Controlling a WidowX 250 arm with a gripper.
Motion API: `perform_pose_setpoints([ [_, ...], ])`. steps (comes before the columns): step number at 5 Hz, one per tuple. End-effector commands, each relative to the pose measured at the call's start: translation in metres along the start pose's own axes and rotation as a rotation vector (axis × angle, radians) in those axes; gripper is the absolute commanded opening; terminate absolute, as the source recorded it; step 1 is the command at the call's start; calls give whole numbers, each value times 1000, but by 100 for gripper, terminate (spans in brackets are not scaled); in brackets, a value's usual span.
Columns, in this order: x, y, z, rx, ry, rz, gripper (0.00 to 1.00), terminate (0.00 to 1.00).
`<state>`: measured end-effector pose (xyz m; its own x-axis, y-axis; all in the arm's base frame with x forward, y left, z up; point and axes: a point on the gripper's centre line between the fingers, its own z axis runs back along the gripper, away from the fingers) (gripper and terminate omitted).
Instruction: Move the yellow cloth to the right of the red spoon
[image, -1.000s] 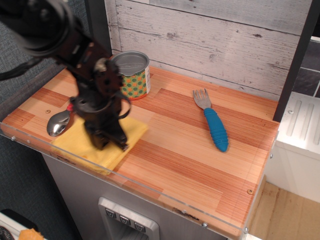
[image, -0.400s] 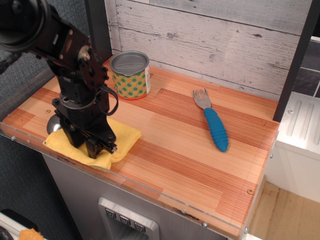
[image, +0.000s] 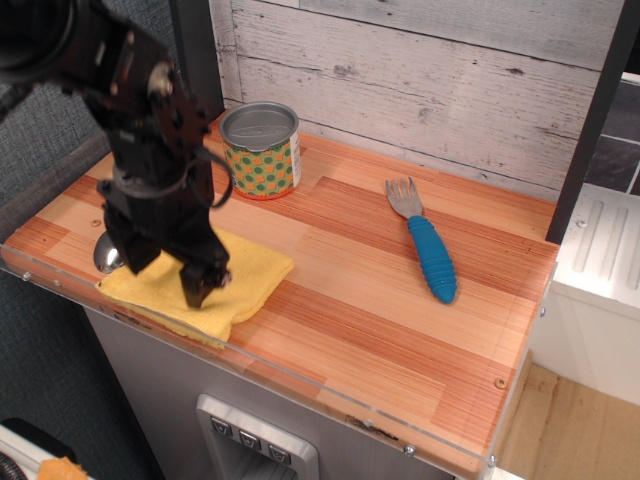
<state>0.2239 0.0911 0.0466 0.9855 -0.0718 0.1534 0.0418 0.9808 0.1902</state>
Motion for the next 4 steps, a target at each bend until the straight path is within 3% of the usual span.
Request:
perform_pose_setpoints([
  [1,21,14,39,26,-71,35,100,0],
  [4,28,26,67,25,-84,76,100,0],
])
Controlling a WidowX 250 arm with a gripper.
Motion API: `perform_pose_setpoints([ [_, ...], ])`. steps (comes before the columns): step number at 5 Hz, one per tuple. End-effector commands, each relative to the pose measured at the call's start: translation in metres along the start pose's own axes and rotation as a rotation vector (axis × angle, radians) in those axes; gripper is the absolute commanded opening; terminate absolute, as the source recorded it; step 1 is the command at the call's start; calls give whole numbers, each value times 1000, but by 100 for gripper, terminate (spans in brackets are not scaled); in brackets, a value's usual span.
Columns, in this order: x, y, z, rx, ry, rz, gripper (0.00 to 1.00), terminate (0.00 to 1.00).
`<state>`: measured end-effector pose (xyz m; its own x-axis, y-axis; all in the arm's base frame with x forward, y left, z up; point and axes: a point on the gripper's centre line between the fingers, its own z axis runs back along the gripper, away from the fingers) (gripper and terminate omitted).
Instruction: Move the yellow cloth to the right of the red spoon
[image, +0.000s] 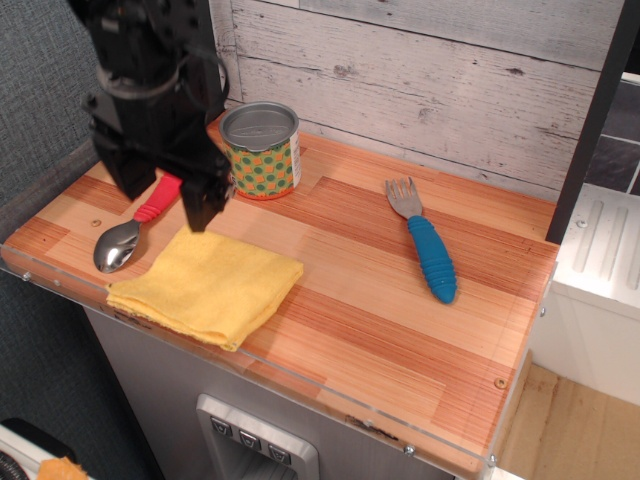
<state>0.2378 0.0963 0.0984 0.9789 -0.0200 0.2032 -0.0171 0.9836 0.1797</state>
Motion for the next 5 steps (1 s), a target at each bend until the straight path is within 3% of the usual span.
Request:
perform_pose_setpoints([
  [1,10,9,22,20,-49,9,100,0],
  [4,12,-63,25,-30,35,-7,100,0],
  [5,14,-86,24,-80,57,9,100,0],
])
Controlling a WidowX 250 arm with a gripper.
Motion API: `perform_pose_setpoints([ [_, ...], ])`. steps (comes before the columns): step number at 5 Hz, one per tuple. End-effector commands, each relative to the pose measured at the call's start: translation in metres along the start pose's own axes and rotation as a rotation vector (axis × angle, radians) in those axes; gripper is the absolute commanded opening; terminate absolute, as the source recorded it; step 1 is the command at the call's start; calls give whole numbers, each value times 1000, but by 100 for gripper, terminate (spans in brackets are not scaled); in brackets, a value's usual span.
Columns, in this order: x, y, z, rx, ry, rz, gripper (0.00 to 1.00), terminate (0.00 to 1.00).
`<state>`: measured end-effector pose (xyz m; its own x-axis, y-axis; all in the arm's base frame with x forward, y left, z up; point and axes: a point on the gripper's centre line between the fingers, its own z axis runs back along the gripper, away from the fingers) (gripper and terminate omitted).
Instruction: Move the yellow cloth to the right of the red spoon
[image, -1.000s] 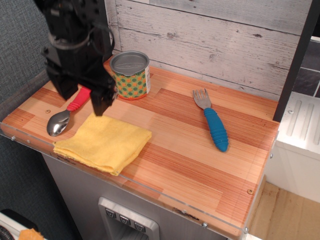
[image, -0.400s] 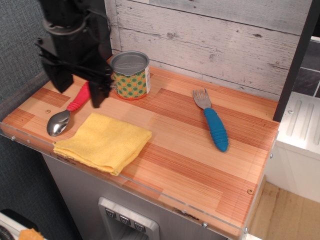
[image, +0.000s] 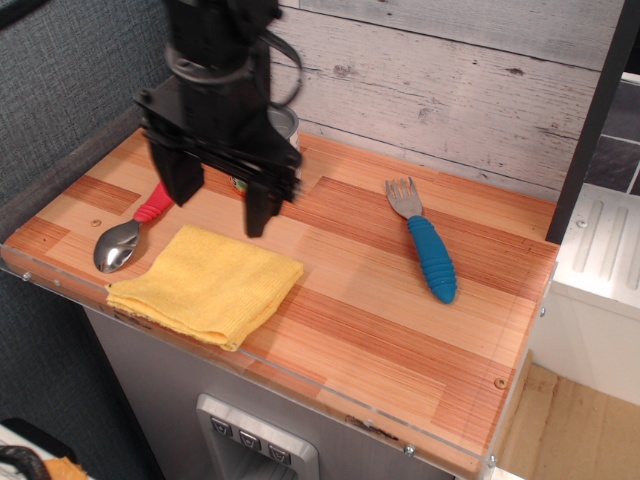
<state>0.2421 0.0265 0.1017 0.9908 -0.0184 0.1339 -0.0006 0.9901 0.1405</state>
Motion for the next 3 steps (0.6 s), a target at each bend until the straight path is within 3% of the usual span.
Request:
perform_pose_setpoints([
  [1,6,-44,9,-77,-3,30,100,0],
  [2,7,-57,6,-91,7,56,100,0],
  [3,11,-66,3,-100,-1,45,100,100],
])
